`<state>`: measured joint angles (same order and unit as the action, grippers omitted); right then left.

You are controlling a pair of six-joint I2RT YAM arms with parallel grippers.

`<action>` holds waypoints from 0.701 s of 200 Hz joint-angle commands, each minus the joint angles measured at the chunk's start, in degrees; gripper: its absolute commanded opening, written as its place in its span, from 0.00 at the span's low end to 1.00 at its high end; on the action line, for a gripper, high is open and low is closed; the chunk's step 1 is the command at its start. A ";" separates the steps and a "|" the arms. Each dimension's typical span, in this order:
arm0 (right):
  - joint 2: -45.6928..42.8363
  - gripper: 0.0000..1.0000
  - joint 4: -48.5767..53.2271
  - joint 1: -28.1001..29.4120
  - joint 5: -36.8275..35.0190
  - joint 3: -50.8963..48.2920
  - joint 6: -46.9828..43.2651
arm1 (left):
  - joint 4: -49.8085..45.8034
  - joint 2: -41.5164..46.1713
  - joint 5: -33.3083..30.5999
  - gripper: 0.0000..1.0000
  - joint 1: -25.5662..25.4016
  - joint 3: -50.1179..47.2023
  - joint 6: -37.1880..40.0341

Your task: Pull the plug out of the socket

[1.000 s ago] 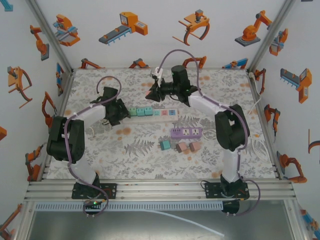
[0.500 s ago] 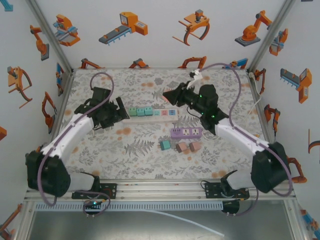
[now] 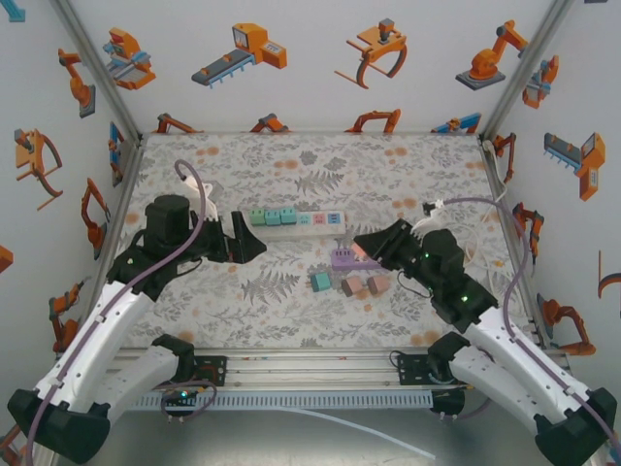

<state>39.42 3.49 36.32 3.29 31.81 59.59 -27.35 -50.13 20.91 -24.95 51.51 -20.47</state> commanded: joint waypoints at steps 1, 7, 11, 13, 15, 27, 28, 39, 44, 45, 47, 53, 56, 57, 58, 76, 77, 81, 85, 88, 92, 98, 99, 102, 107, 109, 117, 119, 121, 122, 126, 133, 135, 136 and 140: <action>0.70 0.00 5.60 5.81 -2.59 -3.07 6.59 | 4.08 -0.52 3.88 0.97 -0.89 -0.27 3.07; 1.31 0.00 4.29 7.63 -3.76 -4.07 7.72 | 4.60 -0.89 3.80 0.97 -1.34 -0.20 3.07; 2.06 0.00 3.15 9.20 -4.66 -4.85 8.43 | 4.89 -1.14 3.60 0.97 -1.61 -0.14 2.98; 2.42 0.00 2.54 9.91 -5.15 -5.10 8.83 | 4.97 -1.29 3.50 0.97 -1.82 -0.10 2.98; 2.61 0.00 1.84 10.55 -5.67 -5.56 9.21 | 5.02 -1.46 3.46 0.97 -1.96 -0.09 2.94; 5.43 0.00 -2.49 14.46 -8.54 -7.49 11.53 | 5.07 -2.22 2.44 0.97 -2.99 0.32 3.11; 5.68 0.00 -2.90 14.60 -8.86 -7.66 11.69 | 5.05 -2.28 2.32 0.97 -3.04 0.34 3.09; 8.98 0.00 -6.81 17.62 -11.05 -8.87 14.25 | 4.62 -2.84 0.60 0.97 -3.85 0.60 3.03; 10.76 0.00 -8.58 18.69 -12.06 -9.27 15.46 | 4.40 -3.15 -0.16 0.97 -4.11 0.76 2.92; 11.12 0.00 -8.58 18.92 -12.20 -9.33 15.59 | 4.32 -3.18 -0.30 0.97 -4.17 0.77 2.91; 11.82 0.00 -9.31 19.42 -12.59 -9.49 15.98 | 4.10 -3.34 -0.55 0.97 -4.21 0.81 2.92; 13.79 0.00 -10.75 20.76 -13.66 -9.44 16.90 | 3.54 -3.63 -1.49 0.97 -4.46 1.09 2.73; 14.77 0.00 -11.01 21.37 -14.36 -9.30 17.40 | 3.34 -3.66 -2.01 0.97 -4.55 1.21 2.61; 15.05 0.00 -11.03 21.57 -14.63 -9.22 17.58 | 3.31 -3.70 -2.19 0.97 -4.57 1.22 2.57; 15.42 0.00 -11.04 21.81 -14.85 -9.18 17.75 | 3.24 -3.73 -2.36 0.97 -4.62 1.22 2.51; 20.61 0.00 -10.84 24.69 -18.42 -8.52 21.80 | 2.87 -3.84 -4.57 0.97 -4.93 1.14 1.90; 20.87 0.00 -10.90 24.77 -18.55 -8.52 22.06 | 2.81 -3.84 -4.61 0.97 -4.98 1.14 1.87; 21.91 0.00 -11.07 24.99 -18.86 -8.65 22.93 | 2.82 -3.77 -4.77 0.97 -5.01 1.14 1.84; 22.84 0.00 -11.28 25.17 -19.02 -8.76 24.01 | 2.83 -3.75 -4.90 0.97 -4.95 1.07 1.84; 23.56 0.00 -11.43 25.19 -19.13 -8.90 24.73 | 2.82 -3.67 -5.02 0.97 -4.95 1.06 1.84; 24.41 0.00 -11.62 25.35 -19.58 -9.11 25.49 | 2.84 -3.59 -5.20 0.97 -5.07 1.05 1.84; 25.53 0.00 -12.36 25.62 -20.22 -9.43 26.31 | 2.71 -3.53 -5.56 0.97 -5.10 0.98 1.90; 25.79 0.00 -12.45 25.68 -20.24 -9.46 26.47 | 2.68 -3.51 -5.63 0.97 -5.11 0.97 1.91; 26.40 0.00 -12.53 25.77 -20.44 -9.56 26.86 | 2.66 -3.49 -5.78 0.97 -5.10 0.89 1.92; 27.24 0.00 -12.54 25.95 -20.96 -9.65 27.69 | 2.66 -3.48 -6.08 0.97 -5.11 0.73 1.95; 27.56 0.00 -12.60 26.03 -21.15 -9.66 27.99 | 2.68 -3.48 -6.17 0.97 -5.11 0.66 1.95; 28.92 0.00 -13.16 26.24 -21.77 -9.66 28.37 | 2.66 -3.48 -6.55 0.97 -5.11 0.38 1.80; 29.19 0.00 -13.37 26.24 -21.89 -9.66 28.38 | 2.55 -3.53 -6.57 0.97 -5.09 0.29 1.76; 29.54 0.00 -13.63 26.26 -22.00 -9.66 28.43 | 2.63 -3.56 -6.64 0.97 -5.04 0.27 1.80; 29.74 0.00 -13.74 26.26 -22.01 -9.66 28.41 | 2.60 -3.57 -6.70 0.97 -5.07 0.22 1.73; 30.29 0.00 -14.38 26.18 -22.26 -9.74 28.32 | 2.56 -3.57 -6.75 0.97 -5.06 0.11 1.72; 31.45 0.00 -15.60 26.25 -22.51 -9.69 28.13 | 2.58 -3.59 -6.84 0.97 -5.12 -0.08 1.57; 31.78 0.00 -15.85 26.19 -22.53 -9.67 28.17 | 2.57 -3.58 -6.95 0.97 -5.16 -0.15 1.51; 31.91 0.00 -15.95 26.18 -22.58 -9.67 28.19 | 2.57 -3.58 -6.99 0.97 -5.18 -0.17 1.50; 32.53 0.00 -16.44 26.21 -22.70 -9.66 28.21 | 2.57 -3.50 -7.11 0.97 -5.17 -0.29 1.45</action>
<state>69.25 -7.90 62.13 -14.52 22.48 84.60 -24.47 -54.19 15.38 -29.67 51.51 -19.03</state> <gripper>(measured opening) 0.349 0.973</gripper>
